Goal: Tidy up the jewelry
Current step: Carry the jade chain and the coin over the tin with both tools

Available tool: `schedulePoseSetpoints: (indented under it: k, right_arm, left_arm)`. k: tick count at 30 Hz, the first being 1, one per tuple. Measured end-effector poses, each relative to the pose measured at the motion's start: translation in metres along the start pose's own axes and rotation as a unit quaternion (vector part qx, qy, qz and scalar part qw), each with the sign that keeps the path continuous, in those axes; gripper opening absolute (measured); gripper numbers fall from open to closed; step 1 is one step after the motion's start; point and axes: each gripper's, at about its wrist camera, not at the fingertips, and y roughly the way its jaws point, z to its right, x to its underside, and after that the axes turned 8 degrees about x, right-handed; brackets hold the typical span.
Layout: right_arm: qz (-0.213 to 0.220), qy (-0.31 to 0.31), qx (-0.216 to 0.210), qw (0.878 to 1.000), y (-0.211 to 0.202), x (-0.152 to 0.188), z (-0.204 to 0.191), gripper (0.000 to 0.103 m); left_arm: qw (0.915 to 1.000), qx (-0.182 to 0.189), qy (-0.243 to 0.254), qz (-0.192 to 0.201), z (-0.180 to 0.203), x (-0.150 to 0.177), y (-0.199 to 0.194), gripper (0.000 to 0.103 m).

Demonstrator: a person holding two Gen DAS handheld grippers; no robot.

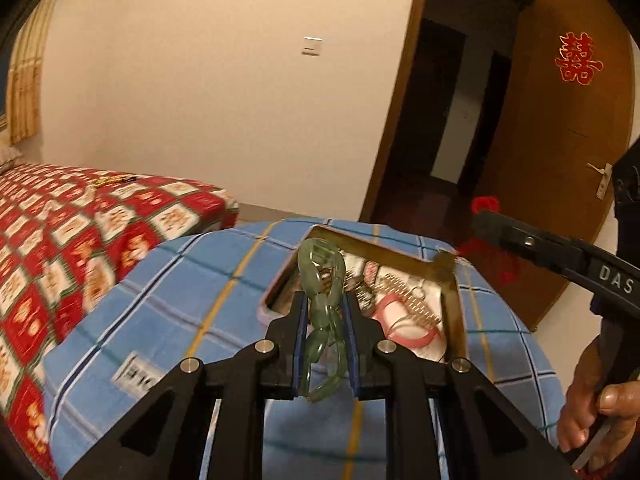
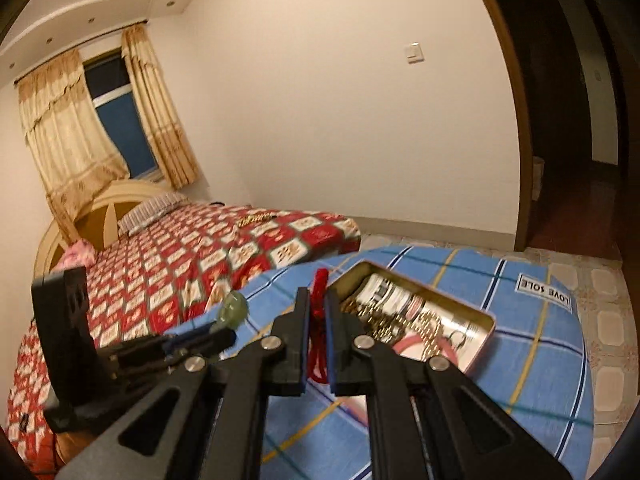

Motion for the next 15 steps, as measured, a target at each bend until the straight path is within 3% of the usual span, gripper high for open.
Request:
schedulePoseSetpoints:
  k: [8,15]
  right_arm:
    - [-0.014,0.055,0.0,0.998,0.037,-0.001,0.037,0.01]
    - [-0.043,0.073,0.041,0.996,0.067,0.019,0.065,0.01]
  left_arm:
    - [0.9994,0.002,0.023,-0.025,0.026,-0.01,0.057,0.017]
    - [0.9975,-0.02,0.035,-0.058,0.034,-0.006,0.103,0.017]
